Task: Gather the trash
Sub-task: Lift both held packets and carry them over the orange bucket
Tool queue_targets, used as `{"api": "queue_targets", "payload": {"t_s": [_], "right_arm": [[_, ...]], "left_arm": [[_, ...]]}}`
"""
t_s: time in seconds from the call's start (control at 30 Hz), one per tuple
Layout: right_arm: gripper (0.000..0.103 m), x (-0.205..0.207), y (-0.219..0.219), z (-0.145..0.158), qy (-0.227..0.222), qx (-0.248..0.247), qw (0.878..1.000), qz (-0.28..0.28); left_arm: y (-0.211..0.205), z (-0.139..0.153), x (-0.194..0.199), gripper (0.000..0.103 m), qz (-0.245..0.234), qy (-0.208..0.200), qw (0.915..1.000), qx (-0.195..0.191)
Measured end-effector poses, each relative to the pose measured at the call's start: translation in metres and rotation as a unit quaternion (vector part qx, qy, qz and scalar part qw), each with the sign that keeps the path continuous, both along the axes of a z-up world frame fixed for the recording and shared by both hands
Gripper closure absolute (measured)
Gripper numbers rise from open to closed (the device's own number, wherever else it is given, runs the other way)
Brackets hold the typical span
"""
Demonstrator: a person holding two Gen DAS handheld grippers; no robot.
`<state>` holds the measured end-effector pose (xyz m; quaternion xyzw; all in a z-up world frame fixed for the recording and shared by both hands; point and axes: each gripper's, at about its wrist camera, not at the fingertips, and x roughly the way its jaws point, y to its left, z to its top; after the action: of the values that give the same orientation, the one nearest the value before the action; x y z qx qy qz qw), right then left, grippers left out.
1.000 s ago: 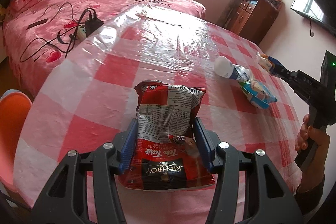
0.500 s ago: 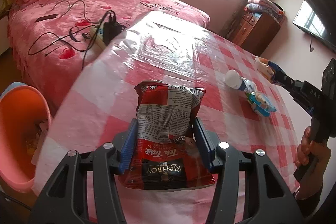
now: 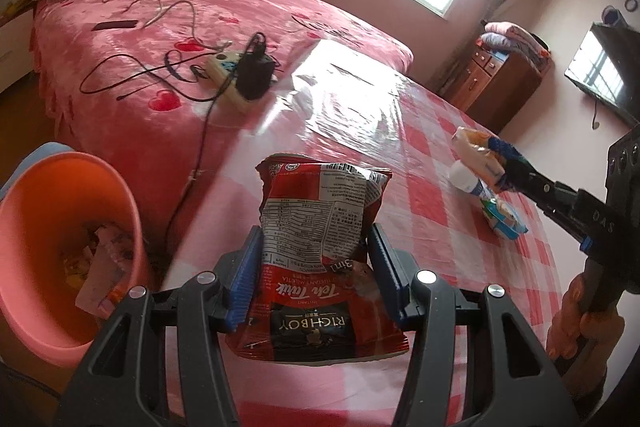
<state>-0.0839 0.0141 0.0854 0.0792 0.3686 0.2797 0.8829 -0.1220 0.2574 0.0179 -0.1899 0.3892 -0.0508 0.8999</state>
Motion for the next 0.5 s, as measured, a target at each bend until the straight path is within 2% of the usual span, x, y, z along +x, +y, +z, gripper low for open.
{"api": "queue_targets", "payload": {"t_s": [0.1,0.5], "right_arm": [[0.082,-0.002,0.021,-0.001,0.010,0.005,1.000,0.025],[0.082,-0.012,0.093,-0.009,0.026,-0.010,0.995,0.099]], "left_arm": [[0.013,0.000,-0.003,0.053,0.010,0.000,0.9999,-0.006],[0.051,-0.001,-0.018,0.055,0.042,-0.010,0.9987,-0.028]]}}
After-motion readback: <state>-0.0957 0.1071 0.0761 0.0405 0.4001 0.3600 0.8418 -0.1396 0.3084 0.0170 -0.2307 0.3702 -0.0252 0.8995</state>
